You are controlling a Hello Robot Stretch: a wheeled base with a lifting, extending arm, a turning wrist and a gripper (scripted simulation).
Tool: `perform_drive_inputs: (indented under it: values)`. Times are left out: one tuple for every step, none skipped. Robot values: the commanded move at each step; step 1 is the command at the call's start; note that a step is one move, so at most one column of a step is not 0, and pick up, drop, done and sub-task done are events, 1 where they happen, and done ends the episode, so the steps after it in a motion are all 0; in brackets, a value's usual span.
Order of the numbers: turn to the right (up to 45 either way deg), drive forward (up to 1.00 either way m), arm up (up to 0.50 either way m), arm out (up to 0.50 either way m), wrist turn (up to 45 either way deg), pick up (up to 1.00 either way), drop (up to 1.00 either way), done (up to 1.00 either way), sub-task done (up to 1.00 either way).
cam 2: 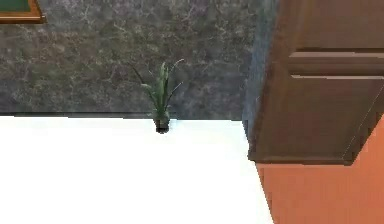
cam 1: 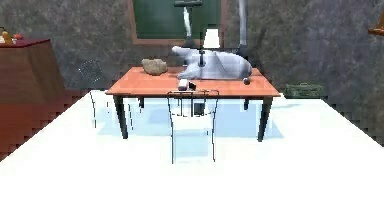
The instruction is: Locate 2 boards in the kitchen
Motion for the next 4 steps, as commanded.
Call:
perform_drive_inputs:
  values:
    - [-39.0,0.00,0.00,0.00,0.0,0.00,0.00,0.00,0.00]
    - [0.0,0.10,0.00,0.00,0.0,0.00,0.00,0.00,0.00]
    - [-45.0,0.00,0.00,0.00,0.0,0.00,0.00,0.00,0.00]
    - [-3.0,0.00,0.00,0.00,0.0,0.00,0.00,0.00,0.00]
